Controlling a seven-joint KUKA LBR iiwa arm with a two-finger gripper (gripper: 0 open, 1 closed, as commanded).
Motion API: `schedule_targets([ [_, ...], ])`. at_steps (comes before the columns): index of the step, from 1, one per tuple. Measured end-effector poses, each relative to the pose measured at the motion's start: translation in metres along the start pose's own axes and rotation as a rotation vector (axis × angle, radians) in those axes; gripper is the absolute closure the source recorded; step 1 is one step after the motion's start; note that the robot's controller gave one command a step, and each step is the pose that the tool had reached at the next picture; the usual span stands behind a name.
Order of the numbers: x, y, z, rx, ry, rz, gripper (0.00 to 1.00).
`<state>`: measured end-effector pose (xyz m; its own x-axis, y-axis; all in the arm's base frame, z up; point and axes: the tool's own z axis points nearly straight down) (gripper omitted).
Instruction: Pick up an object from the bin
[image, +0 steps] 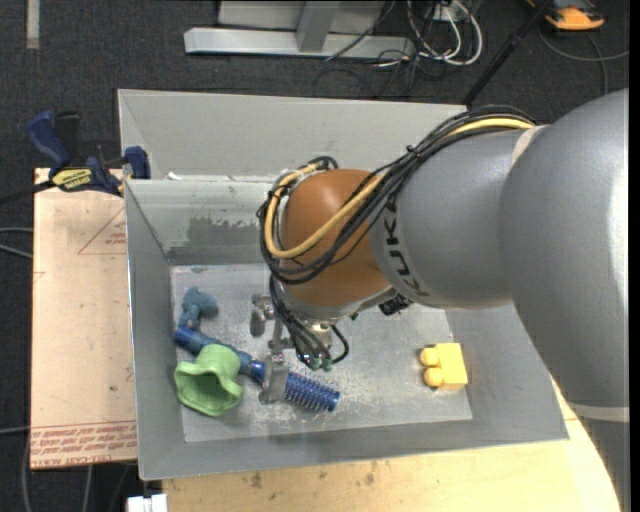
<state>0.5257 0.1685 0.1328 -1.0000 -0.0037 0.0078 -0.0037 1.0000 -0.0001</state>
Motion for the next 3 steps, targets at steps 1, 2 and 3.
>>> schedule_targets([
  [1,0.028,-0.081,0.067,0.004,0.0,-0.02,0.0],
  [2,0.026,-0.077,0.064,0.0,-0.006,-0.023,1.0],
  [3,0.019,-0.071,-0.073,-0.002,-0.016,0.009,1.0],
])
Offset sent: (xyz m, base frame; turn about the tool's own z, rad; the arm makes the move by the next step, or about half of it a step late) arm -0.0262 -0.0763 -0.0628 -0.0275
